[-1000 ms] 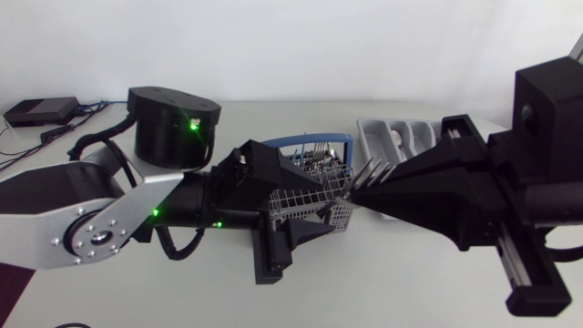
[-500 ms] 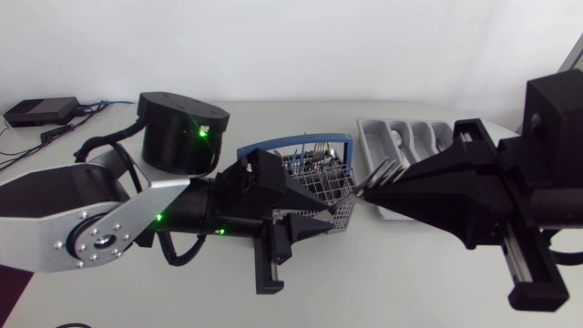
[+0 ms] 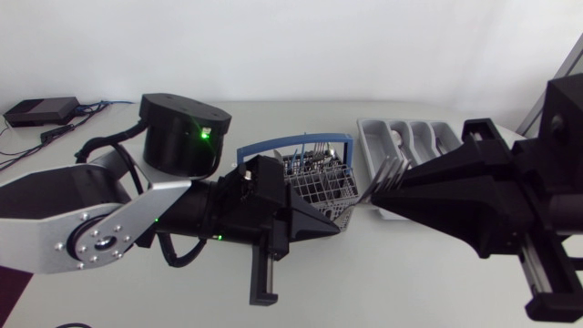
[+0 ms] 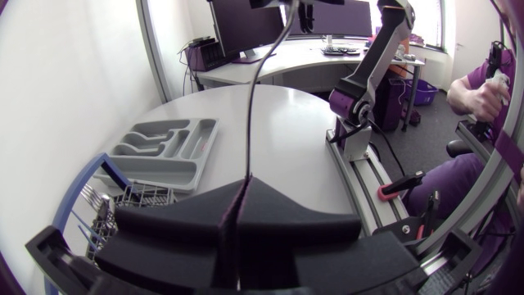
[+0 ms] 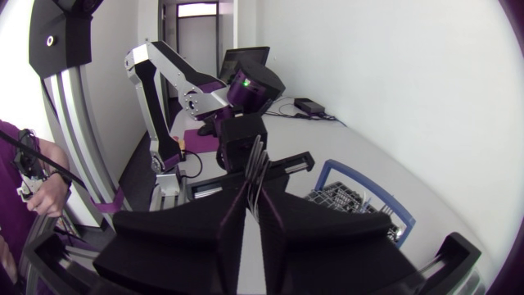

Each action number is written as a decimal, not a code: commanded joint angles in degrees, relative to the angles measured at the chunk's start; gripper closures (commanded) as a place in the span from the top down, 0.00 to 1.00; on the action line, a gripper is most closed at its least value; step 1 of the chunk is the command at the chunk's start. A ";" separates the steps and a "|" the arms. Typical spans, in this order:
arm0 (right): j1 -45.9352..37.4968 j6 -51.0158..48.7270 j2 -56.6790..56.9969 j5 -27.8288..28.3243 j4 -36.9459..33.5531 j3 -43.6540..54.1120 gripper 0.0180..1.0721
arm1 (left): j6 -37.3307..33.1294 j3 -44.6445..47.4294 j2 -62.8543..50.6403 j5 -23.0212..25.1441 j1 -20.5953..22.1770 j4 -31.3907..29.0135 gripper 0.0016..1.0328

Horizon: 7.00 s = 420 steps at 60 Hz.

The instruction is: Unload the cutlery basket into the drawer organizer.

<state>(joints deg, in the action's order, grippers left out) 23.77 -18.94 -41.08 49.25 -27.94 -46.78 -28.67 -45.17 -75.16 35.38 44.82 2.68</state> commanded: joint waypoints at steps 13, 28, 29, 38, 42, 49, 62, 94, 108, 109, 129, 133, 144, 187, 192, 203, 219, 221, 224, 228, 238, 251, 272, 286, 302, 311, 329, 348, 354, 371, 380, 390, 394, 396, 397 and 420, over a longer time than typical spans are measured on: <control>-3.38 -2.51 5.31 0.40 -1.68 2.40 0.87 | 0.89 -3.88 -0.17 7.25 -4.56 -4.08 0.03; -7.86 -4.97 3.99 5.33 -1.32 5.30 0.87 | -7.63 -6.42 -0.96 10.86 -3.86 -13.40 0.03; -7.86 -5.06 3.55 5.59 -1.06 5.48 0.87 | -7.99 -6.51 -0.96 10.86 -3.77 -13.84 0.03; -6.19 -5.06 1.53 7.17 -0.80 5.39 0.87 | -11.41 -8.80 -2.10 12.00 -2.72 -18.85 0.03; -5.22 -5.06 0.65 7.17 -0.71 5.56 0.85 | -11.68 -9.24 -2.19 12.35 -2.72 -19.11 0.03; -3.73 -4.79 0.65 7.26 -0.18 6.53 0.71 | -11.76 -10.12 -2.54 13.14 -2.81 -19.82 0.03; -2.68 -2.33 0.65 6.73 3.69 7.59 0.51 | -11.59 -10.73 -2.89 13.23 -2.45 -20.08 0.03; 3.13 0.66 -1.28 0.49 9.05 9.52 0.16 | -10.71 -11.43 -2.98 13.49 -1.31 -20.34 0.03; 4.53 1.62 -1.72 -0.04 9.05 9.78 0.09 | -10.36 -11.61 -2.98 13.67 -1.14 -20.26 0.03; 4.71 1.62 -1.72 -0.04 9.05 9.78 0.08 | -10.36 -11.61 -2.98 13.58 -1.14 -20.26 0.03; 5.94 1.62 -1.81 -2.67 7.55 9.34 0.06 | -6.14 -12.23 -2.98 13.58 -1.75 -17.36 0.16; 5.23 1.54 -1.37 -2.85 6.67 8.73 0.06 | -4.29 -12.31 -3.07 13.58 -2.54 -15.60 0.52; -0.65 -1.98 -0.67 -2.94 0.96 6.62 0.06 | -2.62 -13.72 -3.24 11.73 -4.92 -15.33 0.94; -30.10 -0.48 -32.31 -30.09 6.15 -10.61 0.06 | 2.56 -7.48 4.05 -7.34 -8.69 -9.97 0.95; -30.71 2.15 -38.20 -33.96 6.94 -14.30 0.06 | 2.39 -5.90 6.07 -8.22 -9.05 -9.97 0.95; -29.92 6.63 -47.43 -43.89 7.38 -21.68 0.06 | 1.95 -3.88 9.06 -9.18 -10.28 -9.97 0.95; -26.76 11.73 -62.46 -55.41 -0.88 -37.33 0.06 | 1.60 -1.59 12.31 -9.45 -10.89 -9.97 0.95; -26.49 12.79 -64.39 -56.37 -2.38 -39.61 0.05 | 1.60 -1.41 12.58 -9.54 -10.89 -9.97 0.95; -26.41 14.54 -67.46 -57.16 -5.19 -43.48 0.06 | 1.42 -0.71 13.46 -9.62 -10.89 -9.97 0.95; -26.41 15.69 -70.63 -59.45 -7.21 -47.26 0.05 | 1.33 -0.18 14.33 -9.62 -10.98 -9.97 0.95; -27.11 21.14 -77.57 -64.55 -13.19 -57.19 0.05 | 1.07 1.05 16.71 -9.89 -11.16 -9.97 0.95; -27.11 24.92 -85.31 -69.56 -18.20 -66.77 0.05 | 0.89 2.19 18.64 -9.89 -11.86 -10.15 0.95; -25.88 31.33 -101.92 -74.13 -33.14 -88.48 0.06 | 0.10 3.33 20.57 -9.89 -12.21 -10.59 0.95; -27.46 34.06 -118.44 -73.34 -45.44 -115.55 0.06 | -0.16 3.77 21.01 -9.89 -12.30 -10.59 0.95; -26.76 34.23 -120.64 -72.28 -45.53 -117.31 0.30 | -0.25 3.42 21.37 -9.89 -12.39 -11.11 0.95; -25.79 34.14 -118.79 -72.28 -45.36 -115.37 0.80 | -0.16 3.07 21.28 -9.89 -12.30 -11.38 0.95; -25.18 34.23 -106.58 -68.68 -46.68 -105.53 0.95 | -0.16 2.28 21.45 -9.98 -12.12 -12.52 0.95; -21.75 34.14 -88.56 -59.19 -48.08 -83.29 0.95 | -0.07 1.66 20.93 -11.73 -10.54 -13.14 0.95; -20.34 33.97 -82.67 -56.73 -45.71 -75.03 0.95 | -0.07 1.66 20.66 -12.00 -10.45 -13.40 0.95; -15.77 29.49 -65.27 -52.07 -34.28 -52.27 0.95 | -0.07 1.40 19.26 -15.86 -7.38 -14.19 0.95; -14.80 25.00 -58.85 -48.29 -27.34 -41.55 0.95 | 0.19 2.10 17.94 -17.27 -6.06 -14.37 0.95; -12.61 21.40 -53.49 -48.20 -21.19 -32.23 0.95 | 0.63 3.95 17.59 -18.06 -5.71 -13.31 0.95; -11.20 19.99 -51.91 -47.76 -18.90 -28.80 0.95 | 0.63 5.44 17.41 -18.15 -5.71 -12.08 0.95; -10.76 19.73 -51.64 -47.67 -18.20 -28.10 0.95 | 0.72 5.79 17.24 -18.32 -5.71 -11.73 0.95; -10.41 19.64 -51.29 -47.15 -17.32 -27.13 0.95 | 0.72 5.97 17.24 -18.32 -5.71 -11.64 0.95; -7.51 18.76 -48.57 -40.38 -8.00 -18.87 0.95 | 0.80 10.54 12.84 -21.23 -5.00 -6.28 0.95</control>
<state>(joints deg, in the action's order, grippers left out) 15.79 0.75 -89.34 8.82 -36.95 -68.34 -28.25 -36.62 -60.82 14.50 39.42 -4.49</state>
